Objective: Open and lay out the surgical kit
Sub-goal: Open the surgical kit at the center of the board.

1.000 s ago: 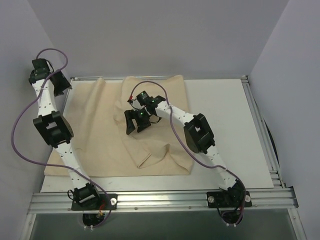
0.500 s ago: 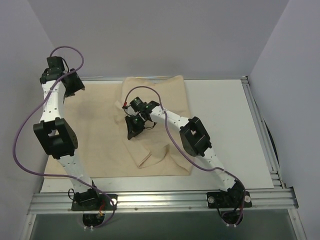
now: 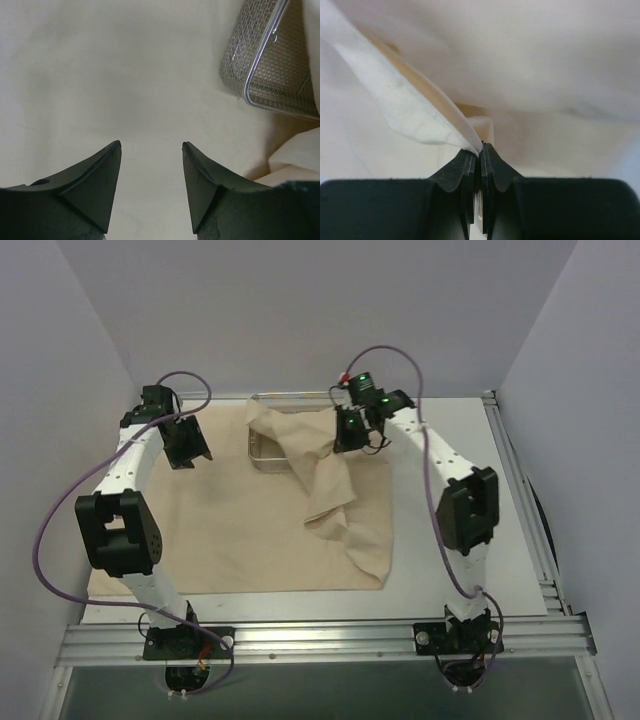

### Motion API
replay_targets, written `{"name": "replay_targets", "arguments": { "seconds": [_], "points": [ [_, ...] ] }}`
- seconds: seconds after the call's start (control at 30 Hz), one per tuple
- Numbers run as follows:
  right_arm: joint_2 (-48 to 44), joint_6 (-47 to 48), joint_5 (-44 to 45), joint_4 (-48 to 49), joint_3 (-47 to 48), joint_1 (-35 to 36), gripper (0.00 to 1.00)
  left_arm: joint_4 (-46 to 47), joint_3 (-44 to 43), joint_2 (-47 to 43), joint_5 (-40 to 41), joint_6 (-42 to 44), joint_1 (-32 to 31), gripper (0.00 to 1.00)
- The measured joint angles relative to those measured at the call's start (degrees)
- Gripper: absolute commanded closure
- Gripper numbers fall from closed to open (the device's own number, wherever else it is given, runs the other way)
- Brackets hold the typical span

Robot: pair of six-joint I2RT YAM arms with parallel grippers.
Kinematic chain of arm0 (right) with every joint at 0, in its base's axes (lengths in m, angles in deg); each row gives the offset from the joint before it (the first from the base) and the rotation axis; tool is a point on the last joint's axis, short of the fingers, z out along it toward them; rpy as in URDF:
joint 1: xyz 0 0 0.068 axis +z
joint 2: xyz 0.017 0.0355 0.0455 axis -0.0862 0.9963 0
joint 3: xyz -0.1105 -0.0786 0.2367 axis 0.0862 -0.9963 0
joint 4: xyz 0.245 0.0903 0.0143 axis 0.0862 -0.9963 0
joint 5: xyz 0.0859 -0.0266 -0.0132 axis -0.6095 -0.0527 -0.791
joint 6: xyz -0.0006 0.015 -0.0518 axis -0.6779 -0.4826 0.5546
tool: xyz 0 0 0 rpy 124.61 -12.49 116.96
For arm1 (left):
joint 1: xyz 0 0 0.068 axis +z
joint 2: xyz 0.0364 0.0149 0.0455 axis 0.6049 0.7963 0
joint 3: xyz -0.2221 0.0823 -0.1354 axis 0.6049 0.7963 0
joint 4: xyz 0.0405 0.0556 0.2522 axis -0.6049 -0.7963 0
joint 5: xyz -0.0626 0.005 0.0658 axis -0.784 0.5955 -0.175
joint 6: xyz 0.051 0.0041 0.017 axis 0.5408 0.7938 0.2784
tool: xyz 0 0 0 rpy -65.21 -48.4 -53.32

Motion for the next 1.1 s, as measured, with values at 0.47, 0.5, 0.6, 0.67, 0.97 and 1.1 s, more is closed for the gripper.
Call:
{"name": "replay_targets", "arguments": {
  "seconds": [0.47,0.5,0.6,0.67,0.97,1.1],
  "points": [
    [-30.99,0.76,11.91,-1.90,-38.49,-33.62,1.00,1.97,6.64,-0.70,-2.16,-1.33,-0.37,0.40],
    [-30.23,1.14,12.17,-1.92,-39.98,-35.26,1.00,2.03,6.64,-0.13,-2.49,-1.38,-0.37,0.40],
    [-27.17,2.45,14.16,-1.51,-42.32,-38.97,1.00,2.03,6.64,1.81,-3.23,-1.57,-0.37,0.41],
    [-24.74,3.39,16.39,-1.18,-42.38,-40.83,1.00,2.05,6.82,2.69,-3.58,-1.88,-0.37,0.41],
    [-18.73,5.38,32.17,-2.80,-33.75,-46.14,1.00,2.01,9.14,2.80,-4.07,-2.14,-0.37,0.41],
    [-16.44,5.33,37.86,-2.60,-29.05,-46.93,0.84,1.95,9.49,2.80,-4.07,-2.16,-0.37,0.41]
  ]
}}
